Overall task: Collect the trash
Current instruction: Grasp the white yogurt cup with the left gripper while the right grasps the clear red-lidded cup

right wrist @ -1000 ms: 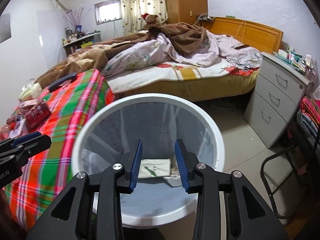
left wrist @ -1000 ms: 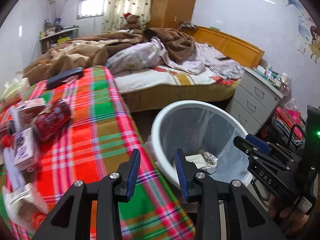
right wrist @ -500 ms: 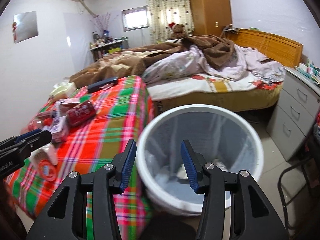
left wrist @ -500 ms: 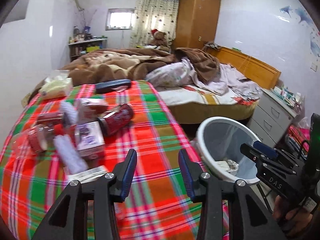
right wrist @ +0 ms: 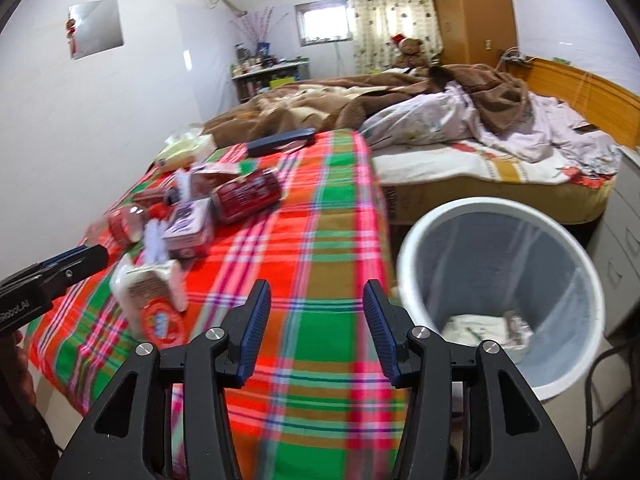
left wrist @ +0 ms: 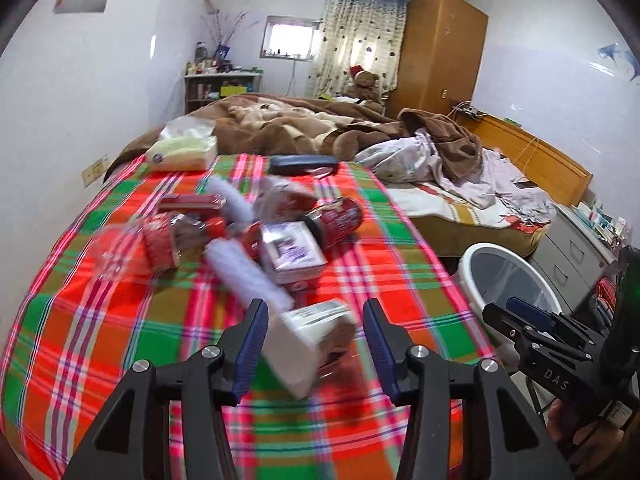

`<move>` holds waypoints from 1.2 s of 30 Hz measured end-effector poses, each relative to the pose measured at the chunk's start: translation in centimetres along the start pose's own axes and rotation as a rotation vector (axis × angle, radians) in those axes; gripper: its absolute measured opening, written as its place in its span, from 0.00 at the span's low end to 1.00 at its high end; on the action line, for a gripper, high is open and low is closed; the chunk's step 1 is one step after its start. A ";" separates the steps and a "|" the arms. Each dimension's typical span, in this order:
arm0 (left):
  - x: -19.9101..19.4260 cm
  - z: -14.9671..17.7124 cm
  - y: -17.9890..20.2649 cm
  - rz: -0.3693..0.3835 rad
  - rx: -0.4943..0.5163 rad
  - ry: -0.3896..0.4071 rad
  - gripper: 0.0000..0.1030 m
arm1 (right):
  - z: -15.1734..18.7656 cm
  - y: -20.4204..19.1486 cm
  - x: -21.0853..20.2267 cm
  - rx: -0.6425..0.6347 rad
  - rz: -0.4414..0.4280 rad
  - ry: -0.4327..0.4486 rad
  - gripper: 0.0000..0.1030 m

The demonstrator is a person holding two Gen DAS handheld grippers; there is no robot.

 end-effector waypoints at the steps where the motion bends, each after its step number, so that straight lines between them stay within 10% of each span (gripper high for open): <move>1: 0.0 0.3 -0.6 0.006 -0.004 -0.005 0.48 | 0.2 -0.5 0.2 -0.007 -0.017 -0.005 0.53; 25: 7.2 -0.1 -4.1 0.182 0.003 -0.176 0.59 | 2.0 -5.3 1.3 -0.060 -0.074 -0.088 0.54; 36: 6.3 0.0 -6.2 0.122 -0.023 -0.141 0.53 | 1.9 -6.9 1.3 -0.078 -0.187 -0.090 0.54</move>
Point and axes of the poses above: each gripper's, at about its wrist camera, not at the fingertips, and x roughly the way its jaws point, y to its right, z to its underside, the point moved 1 cm from there along x, roughly the way its jaws point, and after that the axes turned 1 degree about z, right-handed, at the moved point
